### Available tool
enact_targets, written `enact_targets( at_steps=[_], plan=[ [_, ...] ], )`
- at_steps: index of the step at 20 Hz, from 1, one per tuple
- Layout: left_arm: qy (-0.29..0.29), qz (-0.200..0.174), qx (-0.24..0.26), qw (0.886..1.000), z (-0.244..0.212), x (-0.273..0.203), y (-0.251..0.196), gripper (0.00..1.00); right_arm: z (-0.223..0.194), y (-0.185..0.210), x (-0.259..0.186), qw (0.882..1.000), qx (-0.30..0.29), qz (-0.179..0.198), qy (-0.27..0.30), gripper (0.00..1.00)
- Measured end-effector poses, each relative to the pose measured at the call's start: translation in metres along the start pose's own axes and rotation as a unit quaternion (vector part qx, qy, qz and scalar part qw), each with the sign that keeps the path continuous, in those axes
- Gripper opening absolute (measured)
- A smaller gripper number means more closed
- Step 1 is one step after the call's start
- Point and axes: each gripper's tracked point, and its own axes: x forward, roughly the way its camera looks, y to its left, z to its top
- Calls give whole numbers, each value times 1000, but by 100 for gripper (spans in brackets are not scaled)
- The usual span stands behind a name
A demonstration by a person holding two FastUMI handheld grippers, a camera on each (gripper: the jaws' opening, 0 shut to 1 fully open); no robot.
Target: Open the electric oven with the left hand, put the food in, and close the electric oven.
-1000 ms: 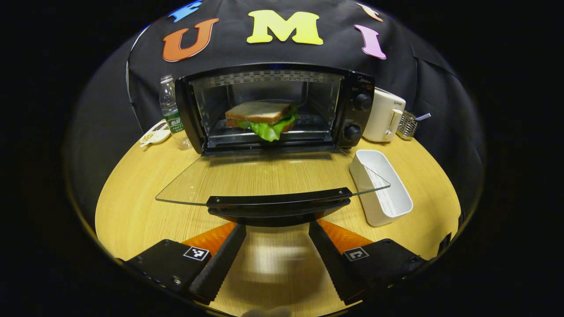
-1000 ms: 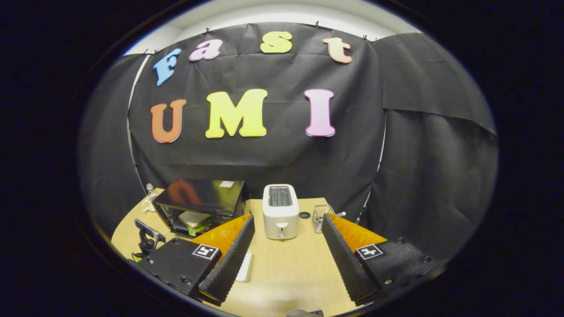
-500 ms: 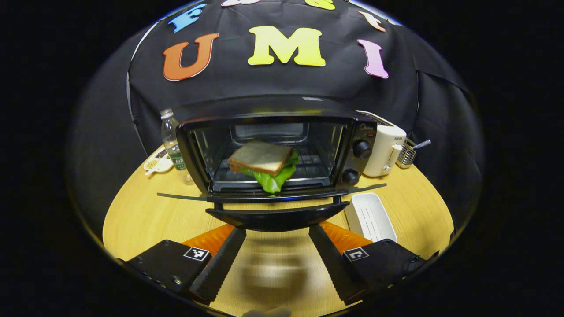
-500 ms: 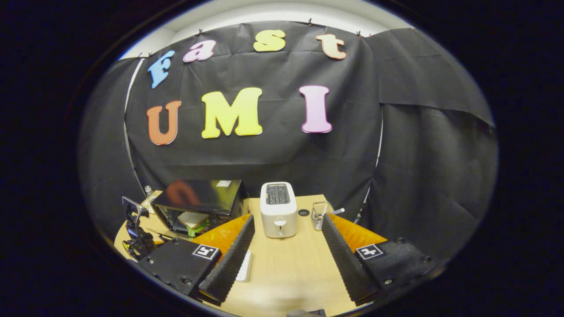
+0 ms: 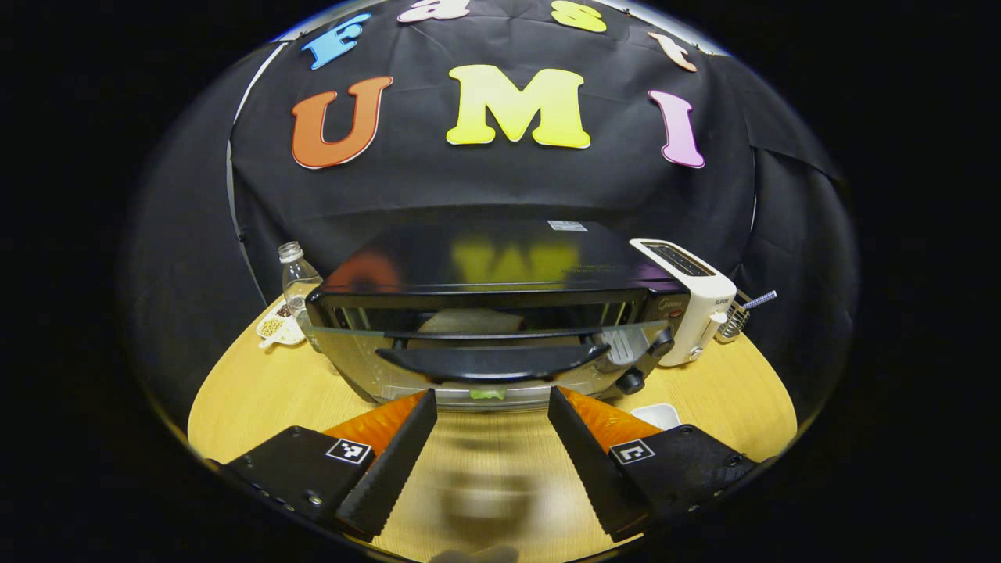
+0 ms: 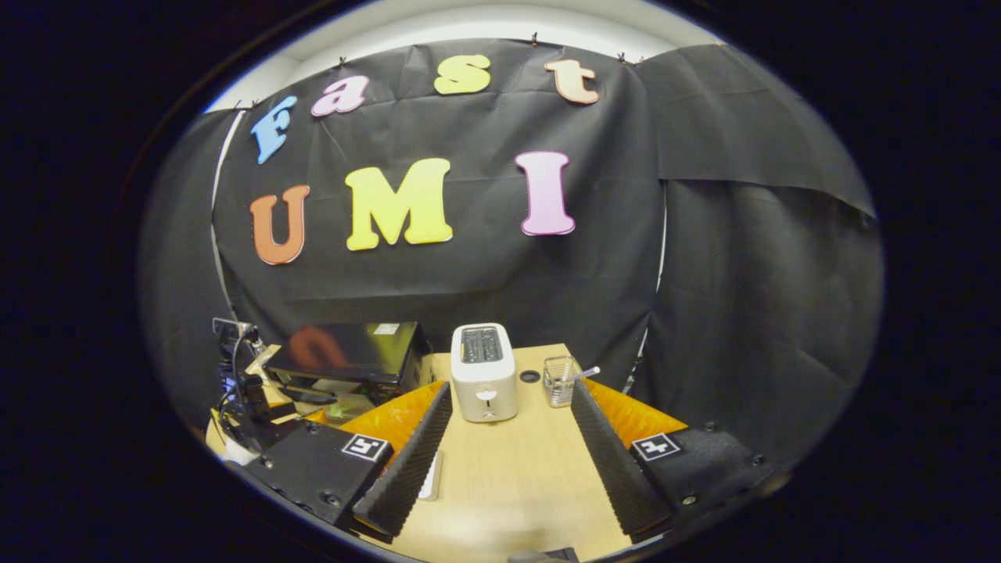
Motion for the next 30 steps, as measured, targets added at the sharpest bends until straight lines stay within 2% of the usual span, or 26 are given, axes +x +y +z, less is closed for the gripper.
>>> enact_targets(
  at_steps=[6,12,20,23,30],
  plan=[
    [6,3,1,1000,-3,-5,0,95,1,2,-5,1000,-5,3,-6,98],
    [-19,5,4,1000,13,-26,-1,95,8,16,-11,1000,-14,22,-16,98],
    [-99,9,-13,995,77,-121,3,95,32,50,-25,995,-31,77,-48,98],
    [-134,27,0,991,100,-159,9,94,40,63,-31,993,-34,97,-60,98],
    [-216,28,-11,976,169,-250,8,94,75,84,-42,988,-16,119,-98,98]
  ],
)
